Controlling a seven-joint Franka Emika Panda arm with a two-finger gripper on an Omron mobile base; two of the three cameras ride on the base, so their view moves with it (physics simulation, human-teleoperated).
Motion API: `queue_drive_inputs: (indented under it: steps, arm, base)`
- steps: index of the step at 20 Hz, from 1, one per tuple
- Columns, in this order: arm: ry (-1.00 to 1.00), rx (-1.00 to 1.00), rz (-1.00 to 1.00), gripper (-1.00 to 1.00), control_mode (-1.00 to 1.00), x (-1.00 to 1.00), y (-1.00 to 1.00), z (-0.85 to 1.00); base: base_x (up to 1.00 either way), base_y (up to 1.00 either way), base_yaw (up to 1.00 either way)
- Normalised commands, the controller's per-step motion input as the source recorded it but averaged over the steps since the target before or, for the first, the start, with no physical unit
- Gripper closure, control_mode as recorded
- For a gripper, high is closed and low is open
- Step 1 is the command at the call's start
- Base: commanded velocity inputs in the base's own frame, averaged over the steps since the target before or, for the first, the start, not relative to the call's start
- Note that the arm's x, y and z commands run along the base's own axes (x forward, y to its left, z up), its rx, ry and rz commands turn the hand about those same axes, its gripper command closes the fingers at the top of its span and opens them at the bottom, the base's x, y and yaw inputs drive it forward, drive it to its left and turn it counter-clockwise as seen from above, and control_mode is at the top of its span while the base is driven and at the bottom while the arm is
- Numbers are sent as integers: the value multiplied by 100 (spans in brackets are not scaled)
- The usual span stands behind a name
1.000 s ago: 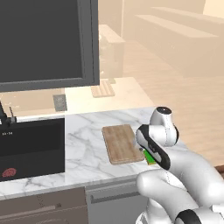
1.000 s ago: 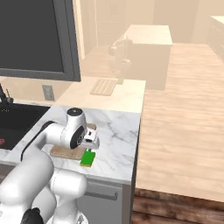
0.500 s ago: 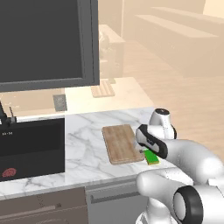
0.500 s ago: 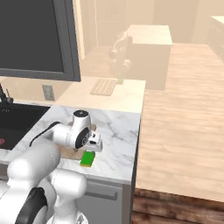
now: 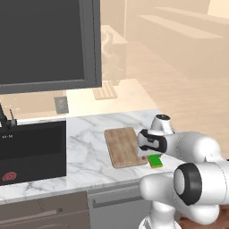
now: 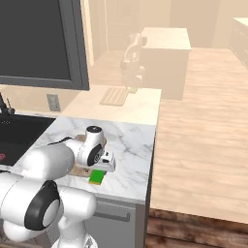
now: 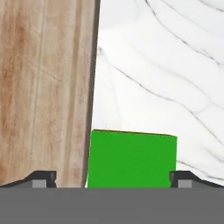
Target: Pick up the sponge from the counter and clean the cutting board by briefly scrubbing or pressing down on the cutting board. Once finished, release the sponge.
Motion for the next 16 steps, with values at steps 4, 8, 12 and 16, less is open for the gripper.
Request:
queue_drive_inputs:
  steps: [4,8,12,16]
  arm:
    - [7,0,0,-100,-100,0,0,-32]
    - [4,0,0,-100,-100,0,-3,-27]
    - [1,0,0,-100,-100,0,-6,-15]
    - [0,0,0,-100,-100,-10,0,0]
  base:
    - [0,0,0]
    - [0,0,0]
    - [0,0,0]
    - [0,0,0]
